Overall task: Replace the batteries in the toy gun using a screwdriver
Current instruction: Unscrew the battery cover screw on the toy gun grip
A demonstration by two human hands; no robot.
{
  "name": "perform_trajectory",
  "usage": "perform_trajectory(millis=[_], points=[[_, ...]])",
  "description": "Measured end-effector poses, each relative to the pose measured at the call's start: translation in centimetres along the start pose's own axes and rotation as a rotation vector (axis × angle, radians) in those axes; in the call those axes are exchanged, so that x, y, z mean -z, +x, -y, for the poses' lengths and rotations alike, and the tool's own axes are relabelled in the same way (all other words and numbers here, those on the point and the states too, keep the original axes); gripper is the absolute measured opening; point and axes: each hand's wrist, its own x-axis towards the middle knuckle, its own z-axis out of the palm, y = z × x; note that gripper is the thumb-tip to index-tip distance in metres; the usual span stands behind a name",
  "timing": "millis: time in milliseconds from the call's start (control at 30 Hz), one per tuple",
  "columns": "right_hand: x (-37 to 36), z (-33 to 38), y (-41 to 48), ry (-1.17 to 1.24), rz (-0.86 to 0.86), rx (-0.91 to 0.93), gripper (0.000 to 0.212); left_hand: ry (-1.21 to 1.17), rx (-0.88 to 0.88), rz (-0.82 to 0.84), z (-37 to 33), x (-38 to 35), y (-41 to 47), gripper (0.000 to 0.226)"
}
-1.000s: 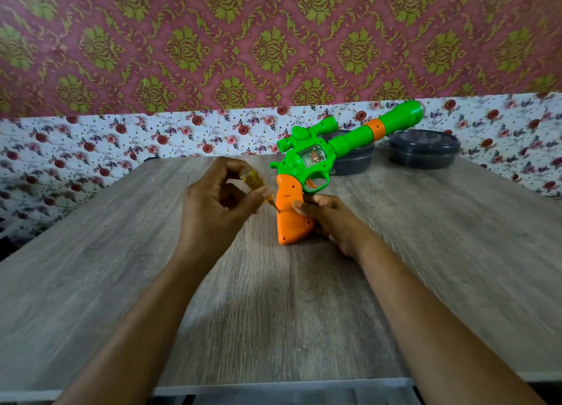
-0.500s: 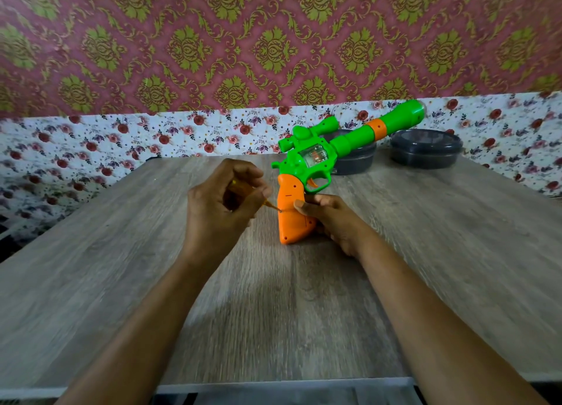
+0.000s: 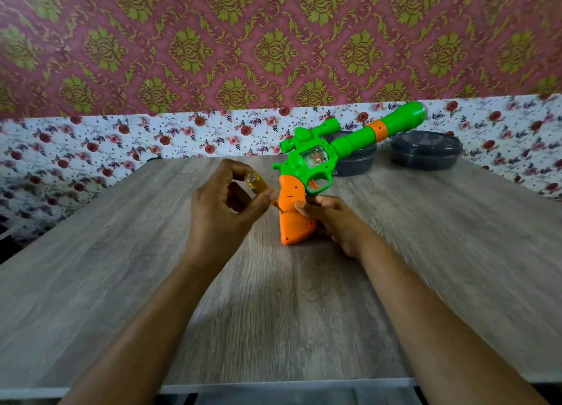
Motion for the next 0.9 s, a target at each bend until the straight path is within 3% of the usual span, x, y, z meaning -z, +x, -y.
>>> perform_trajectory(millis=[100, 267, 300, 433, 600, 733, 900], points=[[-0.1, 0.1, 0.1, -0.03, -0.018, -0.013, 0.034, 0.029, 0.047, -0.038, 0.3, -0.7, -0.4, 0.032], [-0.2, 0.3, 0.1, -0.023, -0.049, -0.054, 0.028, 0.059, 0.008, -0.202, 1.3, -0.5, 0.0, 0.011], [-0.3, 0.3, 0.1, -0.022, -0.056, -0.057, 0.029, 0.007, 0.05, -0.25, 1.3, -0.3, 0.2, 0.005], [-0.7, 0.6, -0.1, -0.042, -0.084, -0.018, 0.029, -0.369, 0.397, -0.392, 1.8, 0.0, 0.8, 0.024], [-1.6, 1.1, -0.3, -0.204, -0.121, 0.089, 0.024, -0.383, 0.811, -0.25, 3.7, -0.4, 0.5, 0.01], [-2.4, 1.4, 0.1, -0.445, -0.188, 0.228, 0.03, -0.576, 1.108, -0.17, 4.0, -1.0, 0.6, 0.02], [-4.8, 1.7, 0.1, -0.79, -0.297, 0.389, 0.035, -0.675, 1.276, 0.0, 4.1, -0.5, 0.8, 0.026]])
